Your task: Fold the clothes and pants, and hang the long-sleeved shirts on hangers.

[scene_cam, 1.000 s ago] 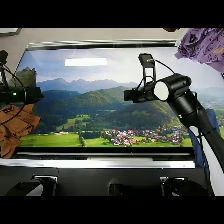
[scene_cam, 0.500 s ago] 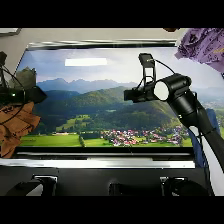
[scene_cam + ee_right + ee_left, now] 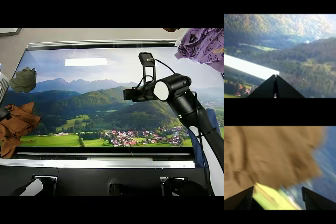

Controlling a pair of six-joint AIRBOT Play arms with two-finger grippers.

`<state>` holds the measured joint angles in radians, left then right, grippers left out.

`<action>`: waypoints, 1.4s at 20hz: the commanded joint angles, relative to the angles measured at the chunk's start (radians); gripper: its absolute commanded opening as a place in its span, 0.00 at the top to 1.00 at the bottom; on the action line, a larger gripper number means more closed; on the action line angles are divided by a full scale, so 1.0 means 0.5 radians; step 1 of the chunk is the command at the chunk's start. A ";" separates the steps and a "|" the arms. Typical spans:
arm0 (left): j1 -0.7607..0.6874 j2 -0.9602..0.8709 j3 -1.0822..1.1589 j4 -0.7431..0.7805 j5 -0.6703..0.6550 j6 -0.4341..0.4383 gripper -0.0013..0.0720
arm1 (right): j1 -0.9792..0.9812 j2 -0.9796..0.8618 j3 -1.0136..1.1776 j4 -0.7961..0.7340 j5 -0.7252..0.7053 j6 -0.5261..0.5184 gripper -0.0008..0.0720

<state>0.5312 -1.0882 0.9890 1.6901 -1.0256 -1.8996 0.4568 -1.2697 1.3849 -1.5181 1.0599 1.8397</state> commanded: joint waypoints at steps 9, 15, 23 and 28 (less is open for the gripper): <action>0.130 -0.721 -0.153 -0.082 0.919 -0.137 0.00 | 0.002 -0.002 0.002 0.043 0.163 0.001 0.94; 0.101 -0.756 -0.069 -0.407 0.552 -0.121 0.96 | 0.002 -0.002 0.002 0.043 0.167 0.001 0.94; -0.636 -0.220 0.163 -1.233 -0.117 0.111 0.96 | 0.002 -0.001 0.002 0.043 0.208 0.119 0.94; -1.483 -0.114 0.165 -1.375 -0.061 -0.111 0.96 | 0.002 0.002 0.002 -0.032 0.393 0.112 0.94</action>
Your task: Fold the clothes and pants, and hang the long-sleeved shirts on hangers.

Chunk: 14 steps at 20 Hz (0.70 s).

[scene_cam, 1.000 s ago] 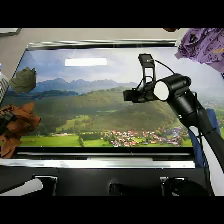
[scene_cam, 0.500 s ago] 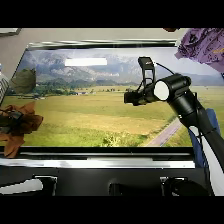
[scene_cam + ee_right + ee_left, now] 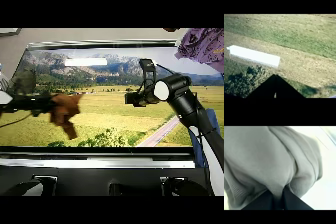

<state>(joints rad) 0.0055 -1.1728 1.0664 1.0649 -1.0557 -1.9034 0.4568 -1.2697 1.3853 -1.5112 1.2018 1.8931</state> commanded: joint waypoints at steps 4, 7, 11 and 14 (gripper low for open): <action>-0.952 -0.201 0.010 -0.050 0.312 -0.212 0.96 | 0.002 0.005 0.001 -0.093 0.298 -0.059 0.78; -1.070 -0.429 0.011 -0.052 0.437 -0.243 0.67 | 0.001 0.005 0.001 -0.092 0.350 -0.066 0.69; -0.903 -0.343 0.012 -0.034 0.319 -0.222 0.01 | -0.060 0.005 0.001 -0.183 0.349 -0.182 0.38; -0.632 -0.130 0.012 0.002 0.170 -0.051 0.01 | -0.451 0.005 -0.075 0.101 0.232 -0.208 0.38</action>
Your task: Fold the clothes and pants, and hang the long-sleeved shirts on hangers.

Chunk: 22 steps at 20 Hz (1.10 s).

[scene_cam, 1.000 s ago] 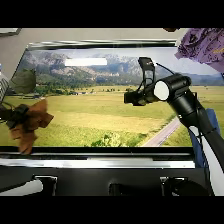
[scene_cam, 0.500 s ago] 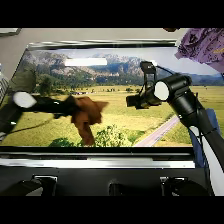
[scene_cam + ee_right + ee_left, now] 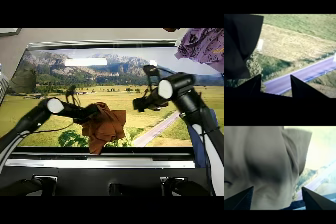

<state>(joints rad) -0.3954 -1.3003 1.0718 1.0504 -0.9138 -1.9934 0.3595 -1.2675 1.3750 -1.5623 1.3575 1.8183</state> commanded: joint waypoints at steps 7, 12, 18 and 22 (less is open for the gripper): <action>0.611 0.318 0.001 0.031 -0.290 0.382 0.01 | -0.667 -0.155 -0.950 1.710 -0.353 -0.944 0.39; 0.647 0.315 0.001 0.031 -0.287 0.382 0.01 | -0.418 -0.391 -1.067 1.860 -0.594 -1.136 0.39; 0.649 0.315 0.001 0.031 -0.282 0.382 0.01 | -0.237 -0.501 -1.067 1.904 -0.726 -1.164 0.39; 0.649 0.315 0.001 0.031 -0.282 0.382 0.01 | -0.151 -0.532 -1.067 1.906 -0.774 -1.168 0.58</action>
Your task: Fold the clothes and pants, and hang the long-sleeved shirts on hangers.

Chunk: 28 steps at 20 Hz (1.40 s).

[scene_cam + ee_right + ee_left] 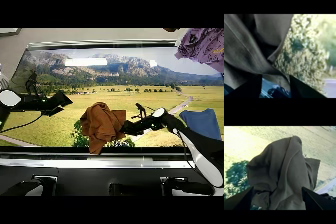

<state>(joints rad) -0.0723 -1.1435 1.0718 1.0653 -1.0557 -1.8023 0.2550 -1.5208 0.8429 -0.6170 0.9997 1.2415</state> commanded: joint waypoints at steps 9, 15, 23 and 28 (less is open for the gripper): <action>0.223 -0.012 -0.216 0.107 -0.015 0.083 0.01 | 0.056 0.074 -0.002 -0.013 0.061 0.063 0.95; 0.264 -0.014 -0.792 -0.376 0.123 0.643 0.01 | 0.056 0.169 -0.001 -0.111 0.053 0.274 0.95; 0.052 -0.014 -0.971 -0.658 0.307 0.883 0.01 | 0.056 0.170 -0.001 -0.110 0.104 0.363 0.95; -0.028 -0.182 -0.970 -0.815 0.359 0.887 0.04 | 0.056 0.170 -0.001 -0.104 0.150 0.370 0.95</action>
<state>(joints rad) -0.0620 -1.1896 0.5900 0.7132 -0.8940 -1.3685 0.2821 -1.4364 0.8417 -0.6704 1.0580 1.4231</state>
